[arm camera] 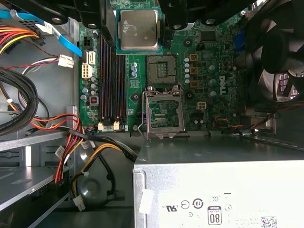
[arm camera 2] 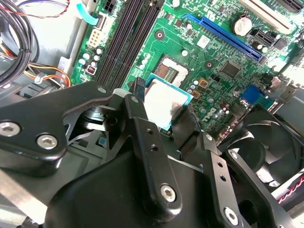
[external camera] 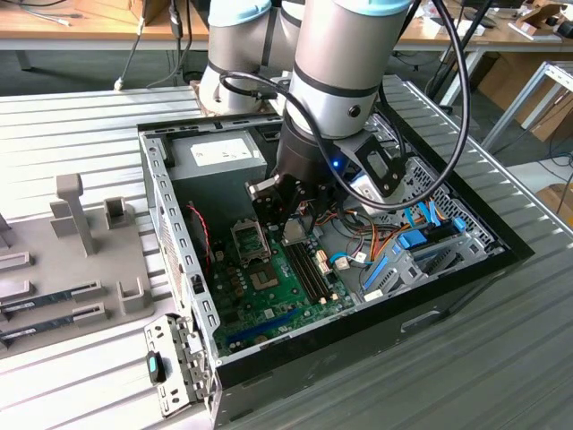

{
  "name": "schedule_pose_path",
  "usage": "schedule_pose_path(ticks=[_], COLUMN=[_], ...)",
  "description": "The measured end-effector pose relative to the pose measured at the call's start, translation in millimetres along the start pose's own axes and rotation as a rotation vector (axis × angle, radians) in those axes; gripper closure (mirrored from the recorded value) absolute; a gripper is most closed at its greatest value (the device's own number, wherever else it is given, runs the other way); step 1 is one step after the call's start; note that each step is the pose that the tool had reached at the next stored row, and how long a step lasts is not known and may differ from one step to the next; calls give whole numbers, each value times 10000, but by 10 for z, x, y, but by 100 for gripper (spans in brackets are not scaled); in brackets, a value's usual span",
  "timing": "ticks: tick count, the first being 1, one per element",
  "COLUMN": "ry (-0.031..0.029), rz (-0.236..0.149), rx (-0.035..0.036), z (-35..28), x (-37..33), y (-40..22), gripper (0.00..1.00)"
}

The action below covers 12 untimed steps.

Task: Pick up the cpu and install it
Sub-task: 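Pick up the cpu and move it towards the insertion slot, then place the cpu into insertion slot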

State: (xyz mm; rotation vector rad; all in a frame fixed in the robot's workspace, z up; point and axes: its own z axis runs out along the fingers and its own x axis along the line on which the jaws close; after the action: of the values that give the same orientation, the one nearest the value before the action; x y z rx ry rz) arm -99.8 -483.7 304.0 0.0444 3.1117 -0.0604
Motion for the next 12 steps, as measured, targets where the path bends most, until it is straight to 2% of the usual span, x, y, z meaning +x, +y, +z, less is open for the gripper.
schedule_pose_path(ticks=[12], ry=[0], rz=[0], rx=[0], z=[25], x=[1], y=[1], gripper=[53])
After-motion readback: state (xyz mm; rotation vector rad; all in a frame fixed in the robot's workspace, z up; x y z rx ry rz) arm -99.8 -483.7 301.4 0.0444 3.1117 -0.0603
